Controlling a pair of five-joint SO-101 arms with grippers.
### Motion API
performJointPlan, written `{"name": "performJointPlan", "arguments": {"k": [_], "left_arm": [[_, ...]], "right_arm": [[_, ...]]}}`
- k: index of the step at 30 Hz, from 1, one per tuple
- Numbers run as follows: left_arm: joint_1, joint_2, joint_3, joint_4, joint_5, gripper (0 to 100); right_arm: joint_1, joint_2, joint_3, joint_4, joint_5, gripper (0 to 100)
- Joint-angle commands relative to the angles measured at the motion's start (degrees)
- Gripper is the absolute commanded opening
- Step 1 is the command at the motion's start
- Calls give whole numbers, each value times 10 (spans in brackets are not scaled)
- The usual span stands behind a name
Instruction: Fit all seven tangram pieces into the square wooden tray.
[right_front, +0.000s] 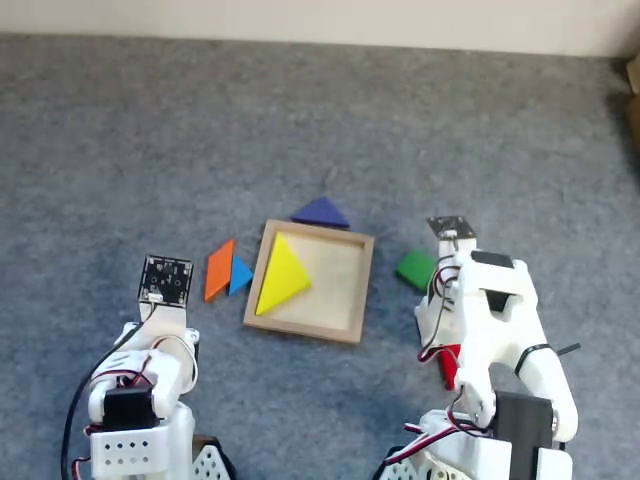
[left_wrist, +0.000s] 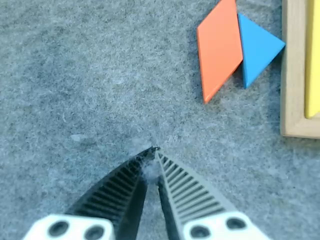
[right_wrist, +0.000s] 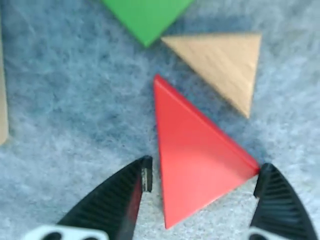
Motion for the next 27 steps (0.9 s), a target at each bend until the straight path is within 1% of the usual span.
{"name": "performJointPlan", "arguments": {"k": [1, 7, 12, 27], "left_arm": [[0, 0, 4, 2, -2, 7], [0, 0, 4, 2, -2, 7], [0, 0, 4, 2, -2, 7], [0, 0, 4, 2, -2, 7]], "right_arm": [[8, -3, -4, -7, 14, 313], [6, -3, -4, -8, 15, 313], [6, -3, 0, -65, 15, 313], [9, -2, 20, -67, 15, 311]]}}
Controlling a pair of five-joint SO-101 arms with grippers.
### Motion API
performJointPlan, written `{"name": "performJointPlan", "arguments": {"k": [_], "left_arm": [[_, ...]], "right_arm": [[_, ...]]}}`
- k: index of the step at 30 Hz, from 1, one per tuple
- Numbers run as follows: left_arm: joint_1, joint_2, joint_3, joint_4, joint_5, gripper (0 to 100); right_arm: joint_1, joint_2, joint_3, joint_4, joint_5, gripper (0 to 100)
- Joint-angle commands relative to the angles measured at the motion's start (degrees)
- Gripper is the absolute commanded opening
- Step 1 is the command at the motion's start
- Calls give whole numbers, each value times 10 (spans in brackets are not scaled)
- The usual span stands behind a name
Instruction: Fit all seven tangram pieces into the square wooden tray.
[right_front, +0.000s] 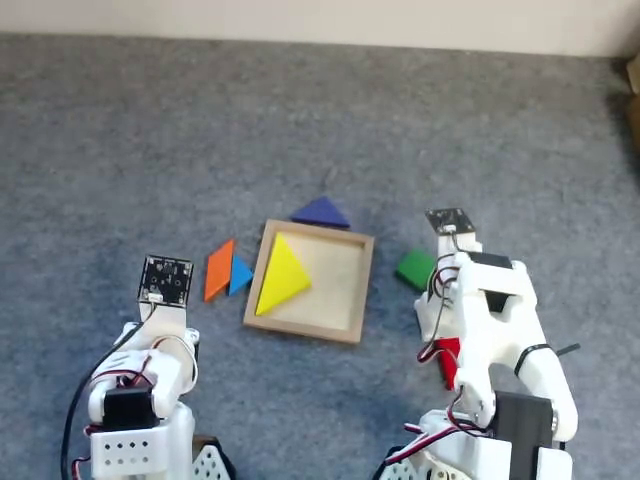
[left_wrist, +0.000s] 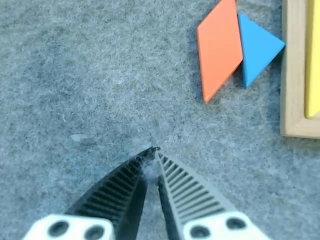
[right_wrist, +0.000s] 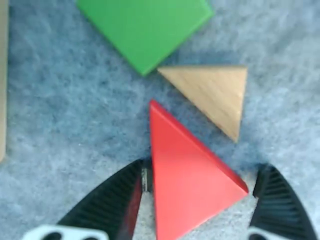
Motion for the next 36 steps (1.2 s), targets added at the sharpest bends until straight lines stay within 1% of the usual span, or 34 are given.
{"name": "performJointPlan", "arguments": {"k": [1, 13, 19, 25, 27, 31, 35, 36], "left_arm": [[0, 0, 4, 2, -2, 7], [0, 0, 4, 2, -2, 7], [0, 0, 4, 2, -2, 7], [0, 0, 4, 2, -2, 7], [0, 0, 4, 2, -2, 7], [0, 0, 4, 2, -2, 7], [0, 0, 4, 2, -2, 7], [0, 0, 4, 2, -2, 7]], "right_arm": [[10, -2, 11, -13, 7, 311], [10, -3, 17, -8, 3, 308], [10, -3, 17, -8, 3, 222], [28, -9, 17, -8, 2, 216], [34, -9, 12, 6, 2, 217], [34, -9, 11, 30, 2, 232], [34, -12, 9, 59, 1, 338], [34, -17, 9, 64, -6, 350]]}}
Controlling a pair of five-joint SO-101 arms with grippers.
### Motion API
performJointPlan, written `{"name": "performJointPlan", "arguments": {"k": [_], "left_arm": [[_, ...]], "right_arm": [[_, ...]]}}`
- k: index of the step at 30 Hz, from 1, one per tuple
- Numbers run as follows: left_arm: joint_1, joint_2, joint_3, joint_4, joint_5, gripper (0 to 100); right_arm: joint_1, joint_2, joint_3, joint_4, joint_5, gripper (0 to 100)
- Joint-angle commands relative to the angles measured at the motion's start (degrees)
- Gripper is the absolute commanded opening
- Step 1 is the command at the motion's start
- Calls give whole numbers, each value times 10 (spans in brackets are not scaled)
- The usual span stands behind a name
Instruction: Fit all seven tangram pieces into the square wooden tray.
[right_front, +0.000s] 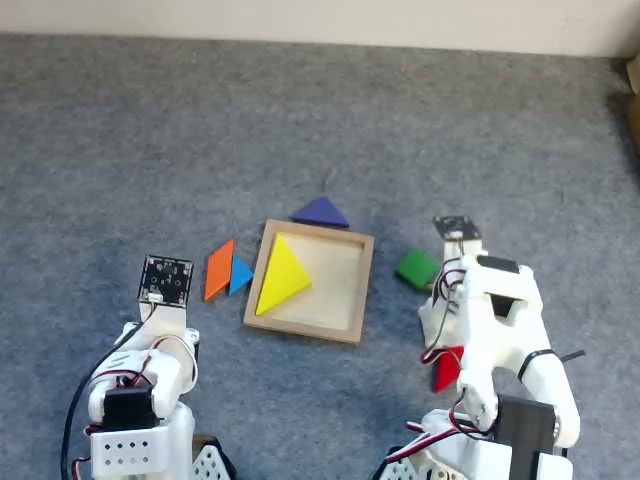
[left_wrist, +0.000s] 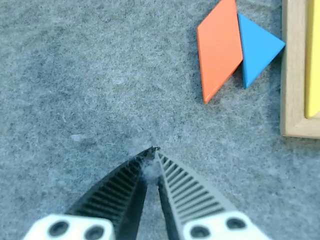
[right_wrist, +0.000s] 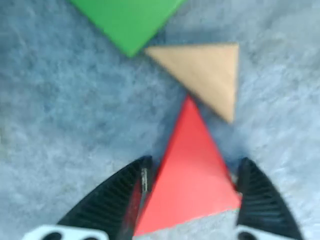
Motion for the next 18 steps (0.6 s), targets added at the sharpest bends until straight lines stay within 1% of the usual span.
{"name": "performJointPlan", "arguments": {"k": [1, 8, 18], "left_arm": [[0, 0, 4, 2, -2, 7], [0, 0, 4, 2, -2, 7], [0, 0, 4, 2, -2, 7]], "right_arm": [[9, -22, -2, 27, -22, 350], [7, -95, 5, 29, -98, 350], [7, -102, 31, 25, -106, 350]]}}
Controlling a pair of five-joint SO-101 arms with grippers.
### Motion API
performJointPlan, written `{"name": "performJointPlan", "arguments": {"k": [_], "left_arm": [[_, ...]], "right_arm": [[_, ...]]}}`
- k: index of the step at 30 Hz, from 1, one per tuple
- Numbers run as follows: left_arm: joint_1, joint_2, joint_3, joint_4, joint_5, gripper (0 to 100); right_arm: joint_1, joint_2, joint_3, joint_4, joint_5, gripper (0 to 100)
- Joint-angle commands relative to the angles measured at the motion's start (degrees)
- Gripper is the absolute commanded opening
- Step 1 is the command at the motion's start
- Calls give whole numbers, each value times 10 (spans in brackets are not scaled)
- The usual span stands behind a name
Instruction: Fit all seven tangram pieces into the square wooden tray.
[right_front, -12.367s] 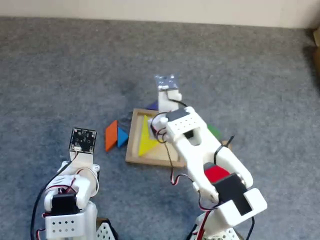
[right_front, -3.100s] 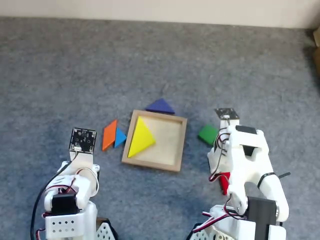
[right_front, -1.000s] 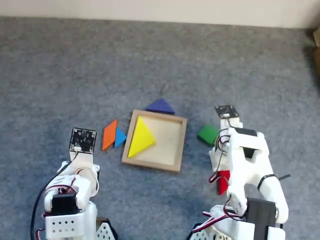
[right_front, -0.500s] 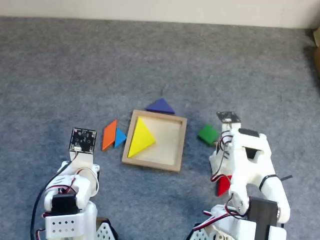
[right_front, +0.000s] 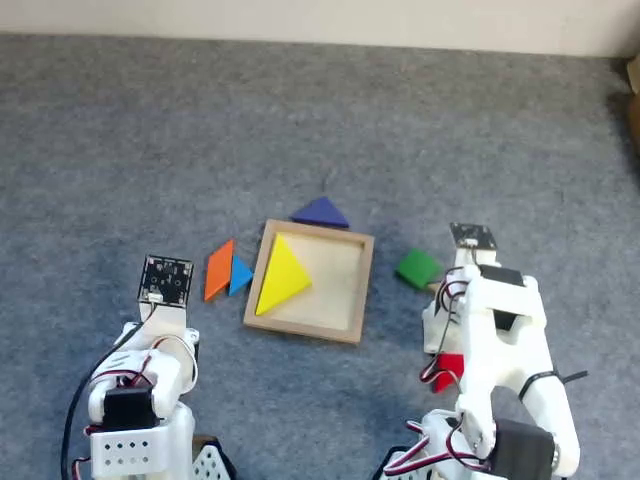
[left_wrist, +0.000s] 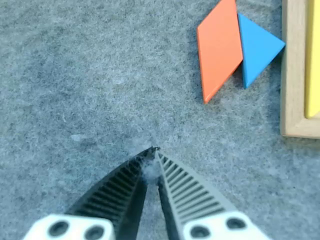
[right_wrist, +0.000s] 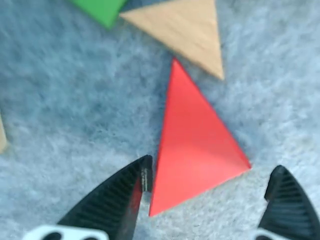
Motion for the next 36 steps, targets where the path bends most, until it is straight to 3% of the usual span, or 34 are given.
{"name": "performJointPlan", "arguments": {"k": [1, 12, 36], "left_arm": [[0, 0, 4, 2, -2, 7], [0, 0, 4, 2, -2, 7], [0, 0, 4, 2, -2, 7]], "right_arm": [[8, -23, 3, -1, -9, 350], [7, -23, 39, -49, -6, 311], [6, -29, 36, -46, -5, 300]]}}
